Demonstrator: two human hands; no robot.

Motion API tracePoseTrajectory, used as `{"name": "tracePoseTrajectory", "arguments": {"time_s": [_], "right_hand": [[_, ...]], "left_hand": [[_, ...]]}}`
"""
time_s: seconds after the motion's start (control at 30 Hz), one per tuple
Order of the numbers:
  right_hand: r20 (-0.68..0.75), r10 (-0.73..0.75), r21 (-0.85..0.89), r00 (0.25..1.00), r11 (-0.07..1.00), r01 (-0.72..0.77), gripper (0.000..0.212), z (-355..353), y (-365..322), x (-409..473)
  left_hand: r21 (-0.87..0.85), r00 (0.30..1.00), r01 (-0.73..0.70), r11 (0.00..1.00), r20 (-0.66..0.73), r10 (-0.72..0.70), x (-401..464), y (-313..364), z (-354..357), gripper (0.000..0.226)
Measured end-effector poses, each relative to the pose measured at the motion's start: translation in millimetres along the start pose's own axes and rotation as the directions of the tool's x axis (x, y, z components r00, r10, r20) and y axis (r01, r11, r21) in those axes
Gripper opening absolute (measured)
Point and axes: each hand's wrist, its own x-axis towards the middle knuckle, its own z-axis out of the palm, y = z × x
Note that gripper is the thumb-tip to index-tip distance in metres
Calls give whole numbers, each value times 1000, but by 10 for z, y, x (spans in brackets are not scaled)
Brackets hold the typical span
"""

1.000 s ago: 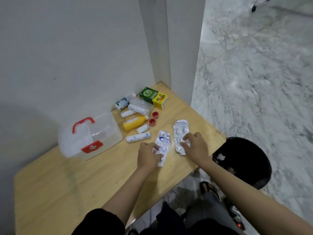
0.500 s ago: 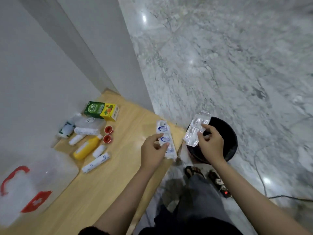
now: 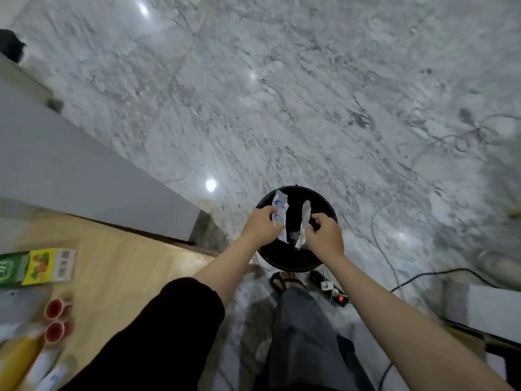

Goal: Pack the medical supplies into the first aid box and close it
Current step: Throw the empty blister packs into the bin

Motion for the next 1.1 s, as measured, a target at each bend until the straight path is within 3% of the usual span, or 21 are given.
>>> {"name": "tracePoseTrajectory", "arguments": {"time_s": [0.17, 0.23, 0.4, 0.63, 0.77, 0.9, 1.1], "right_hand": [[62, 21, -31, 998, 999, -19, 37, 40, -125, 63], [73, -100, 22, 992, 995, 99, 36, 141, -311, -78], [15, -173, 112, 985, 979, 170, 30, 119, -426, -179], [-24, -346, 202, 938, 917, 343, 28, 99, -863, -510], [78, -557, 250, 827, 814, 524, 27, 456, -1556, -1187], [160, -747, 276, 645, 661, 697, 24, 849, -2084, -1792], [281, -900, 368, 334, 422, 828, 22, 1412, -2518, -2579]], "left_hand": [[47, 995, 78, 996, 57, -81, -26, -136, -62, 60], [22, 997, 55, 998, -56, -54, -249, -295, -224, 58], [-45, 987, -10, 999, -161, 3, -498, -203, -260, 51], [-218, 897, -154, 964, -440, 44, -1178, -204, -496, 38], [-247, 758, -171, 954, -651, -32, -2104, -771, -826, 35], [-316, 603, -127, 940, -777, -180, -2903, -1266, -939, 30], [-376, 331, -9, 926, -875, -353, -3797, -1901, -892, 32]]}}
